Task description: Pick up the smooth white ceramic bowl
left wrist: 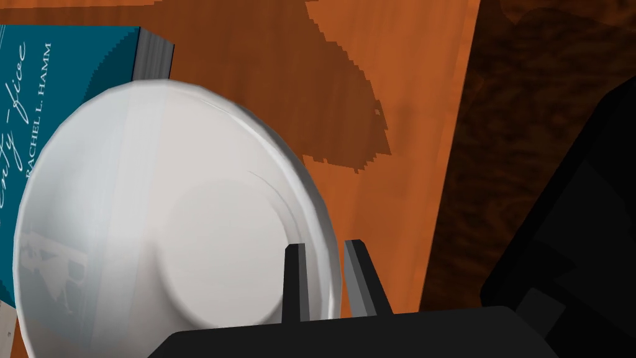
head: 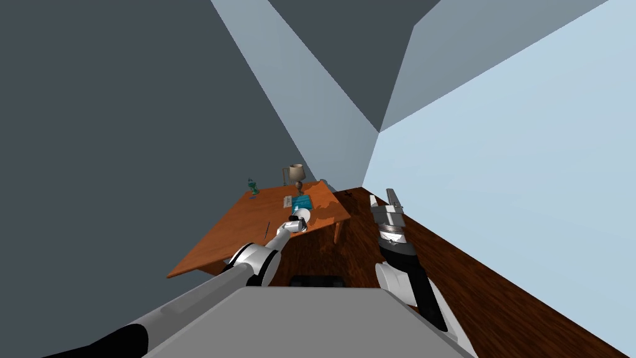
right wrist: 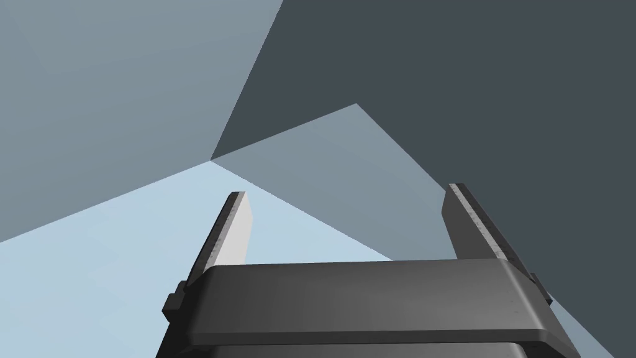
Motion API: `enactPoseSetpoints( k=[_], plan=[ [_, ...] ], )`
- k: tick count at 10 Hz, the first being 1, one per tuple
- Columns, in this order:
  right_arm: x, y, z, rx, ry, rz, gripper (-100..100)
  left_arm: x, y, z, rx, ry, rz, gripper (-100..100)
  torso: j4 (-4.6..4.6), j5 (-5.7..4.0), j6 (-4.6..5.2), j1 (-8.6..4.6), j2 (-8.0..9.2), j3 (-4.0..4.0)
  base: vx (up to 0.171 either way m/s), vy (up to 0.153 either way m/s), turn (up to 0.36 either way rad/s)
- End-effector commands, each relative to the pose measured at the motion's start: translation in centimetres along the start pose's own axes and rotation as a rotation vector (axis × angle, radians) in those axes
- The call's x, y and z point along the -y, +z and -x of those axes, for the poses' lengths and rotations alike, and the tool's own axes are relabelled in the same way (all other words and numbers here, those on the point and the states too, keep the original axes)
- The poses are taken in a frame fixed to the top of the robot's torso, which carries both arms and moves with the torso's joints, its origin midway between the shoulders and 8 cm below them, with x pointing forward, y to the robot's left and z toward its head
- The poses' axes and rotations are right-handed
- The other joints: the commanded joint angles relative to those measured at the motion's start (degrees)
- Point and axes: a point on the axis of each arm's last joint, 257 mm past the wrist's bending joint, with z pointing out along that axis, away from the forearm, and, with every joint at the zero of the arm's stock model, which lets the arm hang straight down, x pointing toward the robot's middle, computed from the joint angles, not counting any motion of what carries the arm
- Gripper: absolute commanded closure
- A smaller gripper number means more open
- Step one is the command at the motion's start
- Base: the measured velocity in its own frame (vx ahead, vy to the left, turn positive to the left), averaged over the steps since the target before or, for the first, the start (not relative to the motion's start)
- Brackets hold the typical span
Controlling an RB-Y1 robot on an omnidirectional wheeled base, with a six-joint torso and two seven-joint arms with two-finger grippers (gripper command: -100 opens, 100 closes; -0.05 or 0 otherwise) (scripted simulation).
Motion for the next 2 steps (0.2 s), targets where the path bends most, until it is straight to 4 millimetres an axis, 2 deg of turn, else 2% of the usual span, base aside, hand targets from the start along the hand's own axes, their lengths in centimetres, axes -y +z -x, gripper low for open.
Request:
enactPoseSetpoints(
  k=[1, 2],
  plan=[
    [0.00, 0.00, 0.00, 0.000, 0.000, 0.000, 0, 0.00, 0.00, 0.00, 0.000, 0.000, 0.000, 100, 0.00, 0.00, 0.00, 0.00, 0.00, 0.00, 0.000, 0.000, 0.000],
    [0.00, 0.00, 0.00, 0.000, 0.000, 0.000, 0, 0.07, -0.01, -0.06, -0.001, 0.000, -0.001, 0, -0.01, 0.00, -0.01, 0.00, 0.02, 0.01, 0.000, 0.000, 0.000]
  ],
)
